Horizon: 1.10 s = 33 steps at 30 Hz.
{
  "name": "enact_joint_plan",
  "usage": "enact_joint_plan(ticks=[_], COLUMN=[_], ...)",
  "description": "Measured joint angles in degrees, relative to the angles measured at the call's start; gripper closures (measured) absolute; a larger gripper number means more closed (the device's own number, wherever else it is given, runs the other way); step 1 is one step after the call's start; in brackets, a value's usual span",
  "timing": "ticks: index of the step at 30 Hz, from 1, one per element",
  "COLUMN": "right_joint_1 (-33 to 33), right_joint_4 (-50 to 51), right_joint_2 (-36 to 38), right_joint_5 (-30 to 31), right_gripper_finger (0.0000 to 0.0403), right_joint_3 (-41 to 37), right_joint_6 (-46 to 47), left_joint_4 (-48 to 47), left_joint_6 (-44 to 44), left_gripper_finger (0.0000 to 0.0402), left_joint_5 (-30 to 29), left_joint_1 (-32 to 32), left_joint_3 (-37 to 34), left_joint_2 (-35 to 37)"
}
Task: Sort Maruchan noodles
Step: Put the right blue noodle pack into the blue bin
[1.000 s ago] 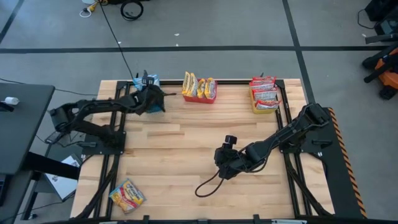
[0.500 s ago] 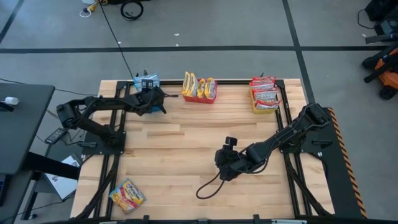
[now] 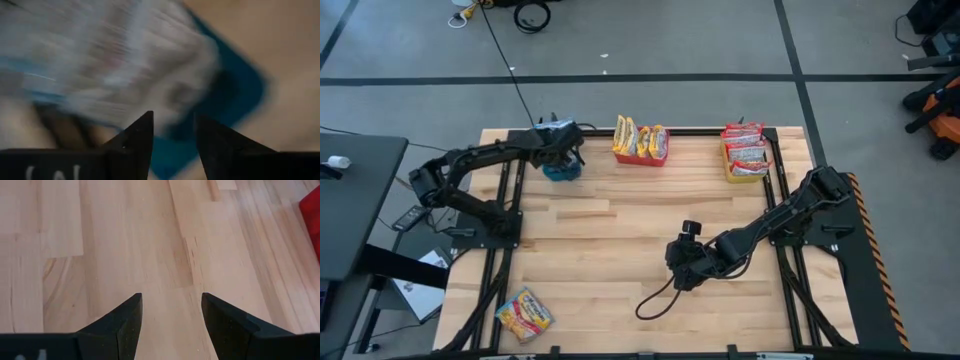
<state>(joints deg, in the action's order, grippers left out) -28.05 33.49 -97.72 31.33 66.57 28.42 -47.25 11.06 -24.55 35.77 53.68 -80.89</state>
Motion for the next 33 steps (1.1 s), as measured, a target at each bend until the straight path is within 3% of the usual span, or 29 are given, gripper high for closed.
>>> enact_joint_plan(ticks=[3, 5, 10, 17, 23, 33], right_joint_1=[0.0, 0.0, -0.7, -0.72, -1.07, -1.09], right_joint_4=[-0.43, -0.4, -0.39, -0.41, -0.3, -0.3], right_joint_2=[0.0, -0.01, -0.01, -0.01, -0.01, 0.0], right_joint_5=[0.0, 0.0, 0.0, 0.05, 0.0, -1.37], right_gripper_finger=[0.0192, 0.0192, 0.0192, 0.0192, 0.0192, 0.0192], right_joint_3=[0.0, 0.0, 0.0, 0.0, 0.0, 0.0], right_joint_6=[0.48, 1.85, 3.09, 3.46, 4.39, 4.9], left_joint_4=[4.55, 8.49, 15.18, 18.0, 17.73, 14.25], left_joint_6=[5.35, 7.87, 9.57, 7.0, 5.99, 3.33], left_gripper_finger=[0.0264, 0.0275, 0.0318, 0.0377, 0.0378, 0.0368], left_joint_5=[13.2, 16.29, 17.1, 18.77, 23.27, 24.6], left_joint_1=[1.55, 1.72, 3.57, 10.0, 12.56, 8.72], left_joint_3=[-2.48, -5.38, -11.36, -12.64, -12.66, -12.91], left_joint_2=[0.0, -0.17, 0.12, -0.12, 0.04, 2.5])
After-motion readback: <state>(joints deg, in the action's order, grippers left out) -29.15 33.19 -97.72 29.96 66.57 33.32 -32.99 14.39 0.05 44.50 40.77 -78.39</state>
